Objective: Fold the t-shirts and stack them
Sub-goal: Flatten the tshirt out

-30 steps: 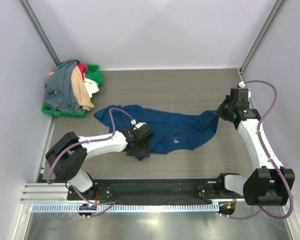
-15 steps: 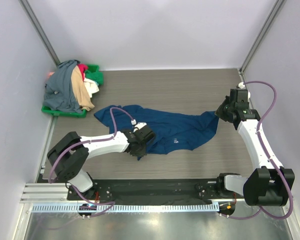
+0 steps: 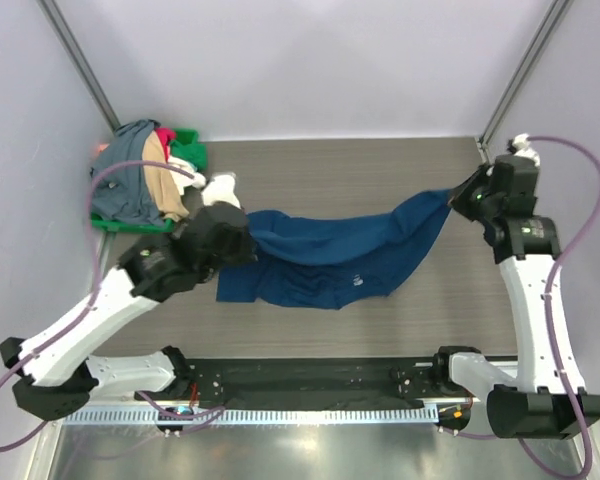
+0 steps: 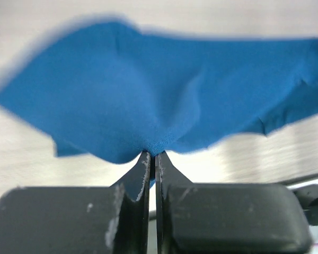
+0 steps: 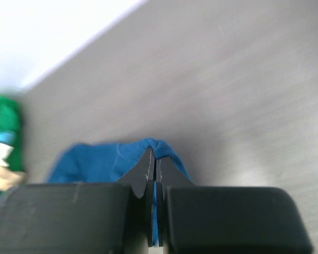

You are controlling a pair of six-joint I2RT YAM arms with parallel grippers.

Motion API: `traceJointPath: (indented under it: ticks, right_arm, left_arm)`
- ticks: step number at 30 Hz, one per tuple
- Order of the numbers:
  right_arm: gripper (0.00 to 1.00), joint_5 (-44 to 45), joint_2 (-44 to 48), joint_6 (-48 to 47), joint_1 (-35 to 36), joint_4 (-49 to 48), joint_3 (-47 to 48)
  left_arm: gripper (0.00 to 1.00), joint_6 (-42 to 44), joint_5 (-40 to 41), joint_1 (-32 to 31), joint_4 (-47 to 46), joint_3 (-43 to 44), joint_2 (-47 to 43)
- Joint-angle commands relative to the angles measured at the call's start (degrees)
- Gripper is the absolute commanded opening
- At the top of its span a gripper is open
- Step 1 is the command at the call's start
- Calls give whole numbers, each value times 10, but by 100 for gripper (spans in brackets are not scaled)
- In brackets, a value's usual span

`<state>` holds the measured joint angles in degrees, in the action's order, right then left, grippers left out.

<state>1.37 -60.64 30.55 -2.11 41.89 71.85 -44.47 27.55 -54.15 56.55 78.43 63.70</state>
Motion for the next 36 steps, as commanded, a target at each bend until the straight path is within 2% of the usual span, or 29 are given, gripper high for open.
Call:
traceJointPath:
  ticks: [1, 5, 8, 12, 17, 22, 27, 28, 30, 32, 33, 35, 36]
  right_arm:
    - [1, 13, 40, 6, -3, 37, 104]
    - [1, 40, 58, 0, -3, 85, 243]
    - [1, 74, 75, -11, -3, 125, 334]
    - [1, 132, 119, -15, -3, 138, 395]
    - [1, 203, 145, -19, 0, 116, 435]
    - [1, 158, 74, -39, 0, 62, 471]
    - [1, 83, -13, -47, 0, -43, 462]
    - [1, 80, -35, -46, 0, -47, 464]
    - [1, 72, -104, -52, 0, -66, 465]
    - [1, 68, -174, -61, 0, -100, 446]
    - [1, 65, -196, -65, 0, -118, 433]
    - [1, 55, -255, -71, 0, -147, 403]
    - [1, 52, -332, -80, 0, -157, 406]
  left_arm:
    - [0, 60, 73, -3, 88, 84, -31]
    - [0, 124, 116, -3, 137, 237, -54]
    - [0, 171, 110, -3, 120, 299, -93]
    - [0, 231, 57, -3, 60, 313, -142]
    - [0, 307, 18, -3, -72, 267, -184]
    - [0, 390, 43, -3, -147, 276, -108]
    - [0, 439, 120, 4, -187, 320, 21]
    - [0, 438, 116, 20, -177, 330, 40]
    - [0, 370, -6, 138, -141, 372, 108]
    - [0, 302, -96, 260, -120, 359, 151]
    - [0, 291, -139, 285, -124, 348, 170]
    - [0, 274, -166, 352, -139, 329, 250]
    - [0, 260, -200, 372, -144, 321, 286]
